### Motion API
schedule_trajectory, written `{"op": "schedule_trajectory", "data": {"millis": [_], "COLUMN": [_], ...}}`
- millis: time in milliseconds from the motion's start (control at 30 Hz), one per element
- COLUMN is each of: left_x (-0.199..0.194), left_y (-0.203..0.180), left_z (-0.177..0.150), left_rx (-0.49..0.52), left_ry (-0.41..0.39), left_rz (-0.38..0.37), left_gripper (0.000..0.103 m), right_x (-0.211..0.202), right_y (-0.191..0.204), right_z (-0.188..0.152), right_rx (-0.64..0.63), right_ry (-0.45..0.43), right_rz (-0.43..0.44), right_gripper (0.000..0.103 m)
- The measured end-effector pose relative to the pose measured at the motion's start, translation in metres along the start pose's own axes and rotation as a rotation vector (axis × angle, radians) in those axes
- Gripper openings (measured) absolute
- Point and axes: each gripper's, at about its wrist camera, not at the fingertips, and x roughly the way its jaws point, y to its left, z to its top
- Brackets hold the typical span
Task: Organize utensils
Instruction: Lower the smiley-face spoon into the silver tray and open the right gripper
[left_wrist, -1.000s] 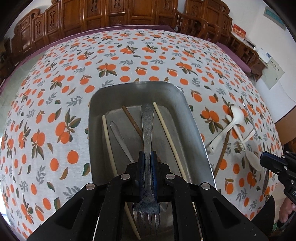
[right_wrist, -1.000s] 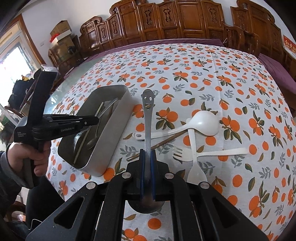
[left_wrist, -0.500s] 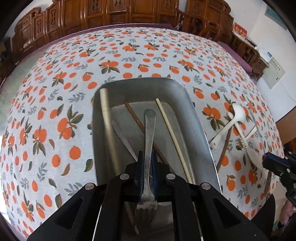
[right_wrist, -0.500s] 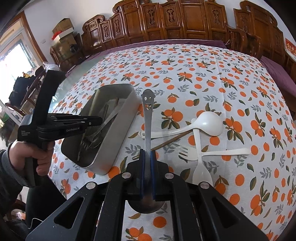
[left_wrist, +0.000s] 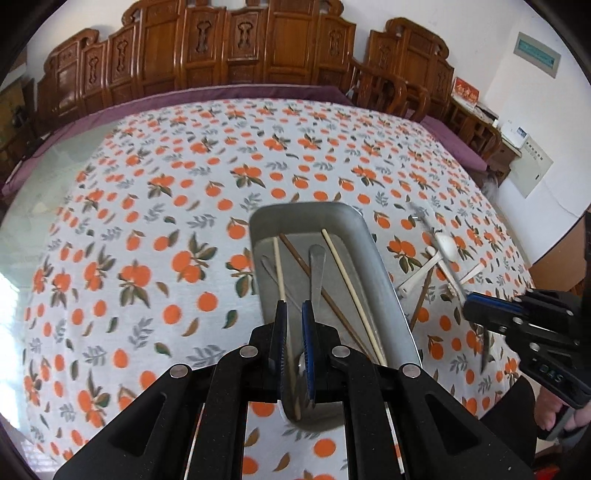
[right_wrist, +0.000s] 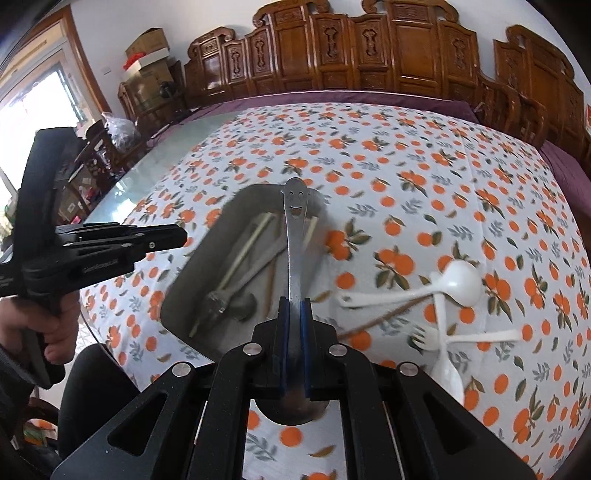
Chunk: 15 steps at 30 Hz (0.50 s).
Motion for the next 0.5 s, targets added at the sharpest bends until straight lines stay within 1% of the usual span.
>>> {"op": "schedule_trajectory", "data": {"millis": [200, 267, 333, 500], "left_x": [-0.028, -0.035, -0.041, -0.052], "left_y": [0.015, 0.021, 0.026, 0.038], "left_z": [-0.008, -0.012, -0.015, -0.023], "left_rx": [-0.009, -0.018, -0.025, -0.037], "left_ry": [-0.039, -0.049, -0.059, -0.07], "left_rz": [0.004, 0.007, 0.01, 0.02], "left_gripper": [0.007, 0.009, 0.014, 0.014], "right_x": [0.011, 0.015, 0.019, 0.033], "right_y": [0.023, 0.031, 0.036, 0.046], "right_z": [0.012, 0.017, 0.02, 0.029], "right_rx": [-0.027, -0.04, -0.047, -0.051], "right_ry": [0.006, 0.007, 0.009, 0.023], "right_rz": [0.019, 0.024, 0.029, 0.045], "right_gripper": [0.007, 0.007, 0.007, 0.007]}}
